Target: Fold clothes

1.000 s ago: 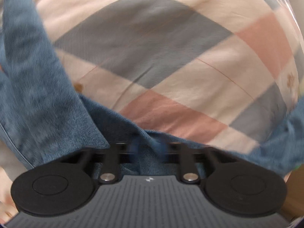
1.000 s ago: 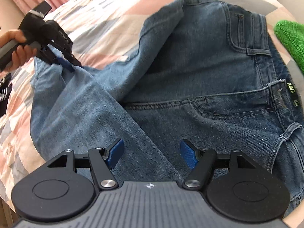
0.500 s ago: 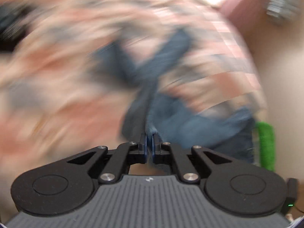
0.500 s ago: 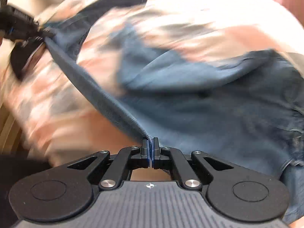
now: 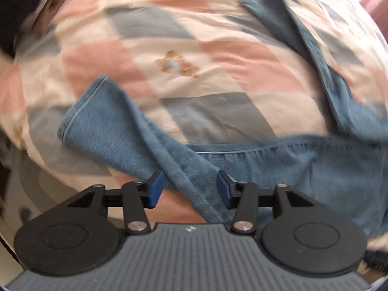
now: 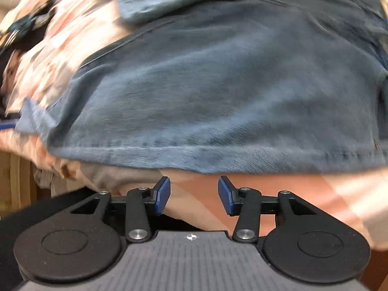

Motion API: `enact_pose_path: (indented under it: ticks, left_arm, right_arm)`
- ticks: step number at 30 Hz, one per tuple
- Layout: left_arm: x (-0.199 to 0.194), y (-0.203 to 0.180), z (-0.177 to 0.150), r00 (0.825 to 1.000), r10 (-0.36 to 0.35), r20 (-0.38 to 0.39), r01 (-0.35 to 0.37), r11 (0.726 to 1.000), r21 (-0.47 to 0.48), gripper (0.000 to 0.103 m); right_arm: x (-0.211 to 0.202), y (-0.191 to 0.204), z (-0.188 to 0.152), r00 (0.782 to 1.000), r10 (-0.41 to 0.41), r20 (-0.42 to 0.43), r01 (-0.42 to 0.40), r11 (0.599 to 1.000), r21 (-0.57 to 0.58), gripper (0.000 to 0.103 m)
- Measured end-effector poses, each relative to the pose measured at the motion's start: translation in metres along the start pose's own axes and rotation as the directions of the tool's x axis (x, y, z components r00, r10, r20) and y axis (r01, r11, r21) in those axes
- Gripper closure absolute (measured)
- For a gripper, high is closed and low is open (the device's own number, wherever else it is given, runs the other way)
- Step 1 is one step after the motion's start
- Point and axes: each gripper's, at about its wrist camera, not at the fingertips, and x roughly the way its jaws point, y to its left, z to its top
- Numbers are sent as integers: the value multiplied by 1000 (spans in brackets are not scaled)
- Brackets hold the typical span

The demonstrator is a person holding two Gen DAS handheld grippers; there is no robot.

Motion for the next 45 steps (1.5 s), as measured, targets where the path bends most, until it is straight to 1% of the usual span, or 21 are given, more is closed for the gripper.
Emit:
enact_pose_path:
  ticks: [2,5,8,11,15,17,19,22,23,24,25,28,30,31,33,34,37,39,40,44,45]
  left_arm:
    - [9,31,-3,1000,-15,-27,10,986,-168,59]
    - [20,76,0,998,-56,-33,37,906,-421,60]
    - [28,90,23,996,-92,2,79,849,-522,59]
    - [48,86,62,995,-96,-5,79,844,-531,50]
    - [91,80,105,996,-12,-84,-28,889,-458,52]
    - [108,80,111,992,-1,-123,-52,902,-429,63]
    - [111,77,111,992,10,-129,-59,925,-376,102]
    - [87,71,110,998,-43,-50,24,943,-331,103]
    - [71,68,113,996,-90,-2,85,943,-321,103]
    - [54,66,116,988,-144,50,153,938,-311,103]
    - [32,65,122,971,-210,111,234,925,-300,103]
    - [-48,65,139,871,-374,319,446,874,-192,103]
    - [-95,73,143,802,-429,416,506,857,-93,102]
    - [-108,79,143,791,-434,432,510,857,-72,102]
    - [-113,95,138,800,-421,428,497,865,-77,102]
    - [-105,106,134,820,-396,412,474,875,-102,101]
    - [-55,147,106,905,-279,322,357,909,-216,92]
    - [1,173,94,971,-150,187,202,931,-303,90]
    - [30,190,88,989,-100,112,133,932,-337,89]
    - [76,221,66,999,-49,-7,40,884,-466,85]
    - [75,221,64,998,-67,14,66,877,-476,73]
  right_arm:
    - [-3,-9,-7,1000,13,4,-13,995,98,52]
    - [-1,-22,-16,999,41,-1,-39,971,235,52]
    - [4,-22,-18,999,48,-7,-43,955,294,52]
    - [7,-14,-15,999,42,5,-42,950,309,51]
    - [13,-16,-9,993,99,60,-115,893,436,44]
    - [21,-28,-15,983,143,119,-186,790,585,35]
    - [31,-44,-26,970,158,185,-243,635,733,33]
    - [50,-64,-44,944,147,294,-329,392,859,33]
    - [54,-66,-48,932,147,331,-362,336,870,45]
    - [57,-67,-50,921,152,360,-390,311,867,83]
    - [55,-65,-50,914,150,376,-405,314,859,97]
    - [30,-53,-47,881,134,454,-469,376,800,98]
    - [11,-46,-48,840,148,522,-535,382,753,98]
    - [3,-42,-48,821,160,548,-562,387,731,98]
    - [-8,-35,-46,813,165,558,-571,417,707,98]
    - [-6,-32,-46,822,160,546,-557,428,712,98]
    - [12,-26,-47,865,135,483,-488,452,747,98]
    - [33,-26,-49,908,122,400,-410,450,793,88]
    - [42,-25,-50,927,119,356,-370,446,815,82]
    - [47,-18,-58,949,78,307,-306,466,830,69]
    - [44,-18,-60,948,59,311,-302,464,832,64]
